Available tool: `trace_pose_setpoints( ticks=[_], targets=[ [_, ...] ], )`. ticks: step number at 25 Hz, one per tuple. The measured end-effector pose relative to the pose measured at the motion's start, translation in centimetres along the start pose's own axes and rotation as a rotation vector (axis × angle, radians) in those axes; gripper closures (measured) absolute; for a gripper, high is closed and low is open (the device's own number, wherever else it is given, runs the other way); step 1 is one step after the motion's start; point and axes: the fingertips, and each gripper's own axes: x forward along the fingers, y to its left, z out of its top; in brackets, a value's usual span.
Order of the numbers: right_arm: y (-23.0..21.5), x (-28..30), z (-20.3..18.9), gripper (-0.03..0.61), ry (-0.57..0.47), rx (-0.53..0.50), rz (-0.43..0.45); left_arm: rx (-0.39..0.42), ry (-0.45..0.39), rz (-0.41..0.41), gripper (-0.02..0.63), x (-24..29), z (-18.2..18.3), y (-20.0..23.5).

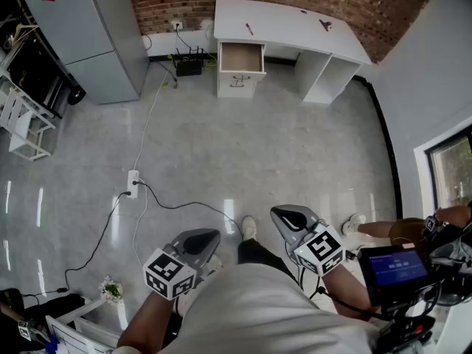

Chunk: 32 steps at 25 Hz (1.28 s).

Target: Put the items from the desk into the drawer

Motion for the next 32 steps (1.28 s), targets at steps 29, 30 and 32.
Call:
trace_pose_setpoints(
  ticks=[29, 30, 32],
  targets=[
    [-29.9, 10.2, 4.7, 0.535, -0.035, 0.025, 0.009, 0.046, -0.025, 0.044, 0.606, 25.0, 18.5, 14.1],
    [-31.0, 11.2, 5.1, 0.535, -0.03, 0.029, -0.002, 0.039, -0.025, 0.035, 0.606, 25.7, 19.0, 15.4],
    [-33.8, 12.9, 6.3, 0.535, -0.019, 0.046, -0.031, 0.03, -0.013, 0.004, 0.606, 27.6, 20.6, 17.9]
  ],
)
